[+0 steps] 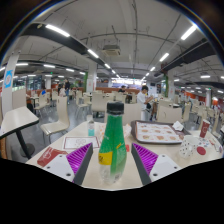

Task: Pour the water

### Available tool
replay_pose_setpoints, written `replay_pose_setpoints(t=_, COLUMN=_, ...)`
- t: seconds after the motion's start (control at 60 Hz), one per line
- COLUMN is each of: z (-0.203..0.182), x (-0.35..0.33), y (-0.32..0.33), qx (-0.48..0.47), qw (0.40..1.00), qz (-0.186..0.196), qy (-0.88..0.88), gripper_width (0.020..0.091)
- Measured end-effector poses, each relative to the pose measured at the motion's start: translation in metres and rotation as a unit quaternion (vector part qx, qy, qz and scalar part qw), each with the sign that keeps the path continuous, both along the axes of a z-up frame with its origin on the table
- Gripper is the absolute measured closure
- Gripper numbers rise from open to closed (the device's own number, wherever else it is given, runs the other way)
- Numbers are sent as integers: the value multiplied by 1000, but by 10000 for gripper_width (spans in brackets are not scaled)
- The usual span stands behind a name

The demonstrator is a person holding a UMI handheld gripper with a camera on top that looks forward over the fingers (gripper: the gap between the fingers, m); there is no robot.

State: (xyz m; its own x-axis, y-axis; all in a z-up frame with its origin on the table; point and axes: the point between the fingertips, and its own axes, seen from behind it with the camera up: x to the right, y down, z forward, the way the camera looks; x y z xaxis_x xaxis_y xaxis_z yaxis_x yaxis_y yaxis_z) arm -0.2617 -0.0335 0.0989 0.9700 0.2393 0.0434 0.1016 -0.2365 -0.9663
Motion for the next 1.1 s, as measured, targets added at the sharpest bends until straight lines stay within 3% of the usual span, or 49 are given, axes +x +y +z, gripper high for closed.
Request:
replay_pose_setpoints(t=0.067, z=-5, x=-4, y=16, qx=7, qw=1000, qz=-16, qy=6, gripper_width=348)
replay_pose_setpoints(t=0.083, z=-12, x=-5, y=22, qx=3, qw=1000, qz=-20, qy=7, gripper_width=403)
replay_pose_setpoints(t=0.1, z=-17, x=-4, y=25, qx=-6, qw=1000, qz=-26, qy=7, gripper_width=557)
replay_pose_setpoints(t=0.117, z=-17, x=-1, y=27, qx=0, qw=999, qz=-34, qy=5, gripper_width=575)
replay_pose_setpoints(t=0.3, z=-13, x=0, y=39, qx=30, qw=998, qz=-44, qy=-16, gripper_width=648)
replay_pose_setpoints(t=0.383, z=-14, x=-3, y=36, qx=13, qw=999, qz=-29, qy=-18, gripper_width=726)
replay_pose_setpoints(t=0.483, z=-17, x=-3, y=37, qx=-35, qw=999, qz=-9, qy=23, gripper_width=728)
replay_pose_setpoints(t=0.55, z=5, x=3, y=48, qx=-46, qw=995, qz=-5, qy=88, gripper_width=726)
replay_pose_setpoints(t=0.667, z=65, x=53, y=78, qx=-53, qw=963, qz=-43, qy=262, gripper_width=725)
replay_pose_setpoints(t=0.8, z=101, x=139, y=112, qx=-72, qw=877, qz=-99, qy=465, gripper_width=727)
replay_pose_setpoints(t=0.883, z=76, x=183, y=135, qx=-106, qw=795, qz=-126, qy=584, gripper_width=727)
replay_pose_setpoints(t=1.0, z=49, x=199, y=146, qx=-168, qw=641, qz=-126, qy=739, gripper_width=729)
replay_pose_setpoints(t=1.1, z=53, x=203, y=143, qx=-191, qw=521, qz=-102, qy=825, gripper_width=730)
